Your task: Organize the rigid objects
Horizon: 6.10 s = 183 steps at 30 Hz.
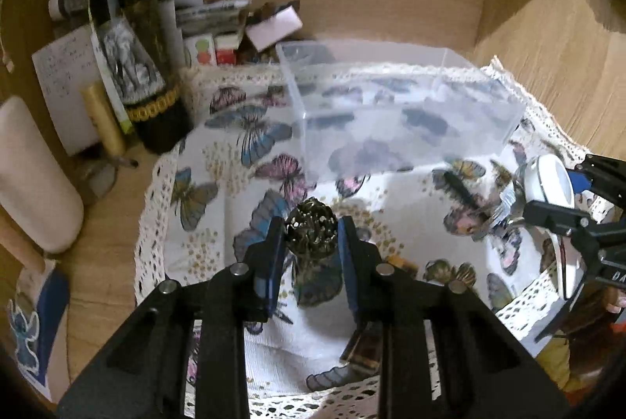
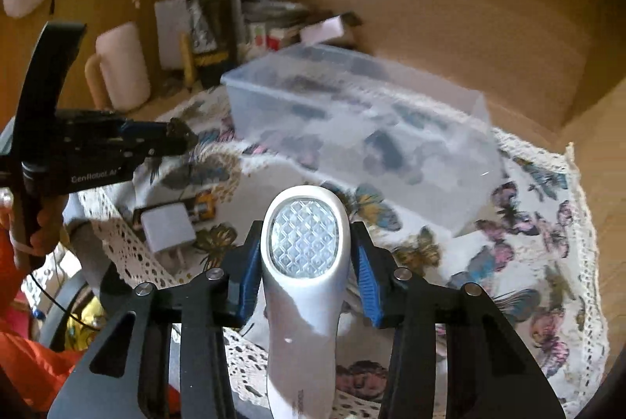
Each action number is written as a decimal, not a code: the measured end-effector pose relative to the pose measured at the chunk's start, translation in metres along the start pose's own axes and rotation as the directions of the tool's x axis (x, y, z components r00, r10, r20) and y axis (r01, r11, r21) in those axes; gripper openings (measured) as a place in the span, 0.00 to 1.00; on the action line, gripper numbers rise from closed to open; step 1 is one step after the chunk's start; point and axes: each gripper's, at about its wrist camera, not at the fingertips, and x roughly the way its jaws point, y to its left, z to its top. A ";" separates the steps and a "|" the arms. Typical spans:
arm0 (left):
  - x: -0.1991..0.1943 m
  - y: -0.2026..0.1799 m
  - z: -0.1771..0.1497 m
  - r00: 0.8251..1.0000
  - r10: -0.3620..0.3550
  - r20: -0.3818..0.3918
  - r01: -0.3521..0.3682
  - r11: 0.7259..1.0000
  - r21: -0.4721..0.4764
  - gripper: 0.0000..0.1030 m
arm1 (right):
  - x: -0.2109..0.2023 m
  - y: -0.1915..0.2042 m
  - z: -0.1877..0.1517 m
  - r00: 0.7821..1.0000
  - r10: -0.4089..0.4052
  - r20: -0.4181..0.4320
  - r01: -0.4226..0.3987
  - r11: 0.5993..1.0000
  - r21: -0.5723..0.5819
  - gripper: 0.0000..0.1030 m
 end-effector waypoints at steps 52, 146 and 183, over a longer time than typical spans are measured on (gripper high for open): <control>0.098 -0.032 0.112 0.994 -0.077 -0.079 0.083 0.994 0.071 0.26 | 0.080 -0.088 0.118 0.984 -0.176 0.024 0.176 0.984 0.004 0.37; -0.028 -0.044 -0.001 0.989 -0.064 0.136 0.060 0.998 0.027 0.27 | -0.030 -0.021 -0.018 0.990 -0.079 0.117 0.060 0.985 0.162 0.09; 0.087 -0.018 0.107 0.997 -0.082 -0.013 0.082 0.997 0.004 0.27 | 0.100 -0.045 0.085 0.998 0.051 -0.049 -0.048 0.998 0.048 0.11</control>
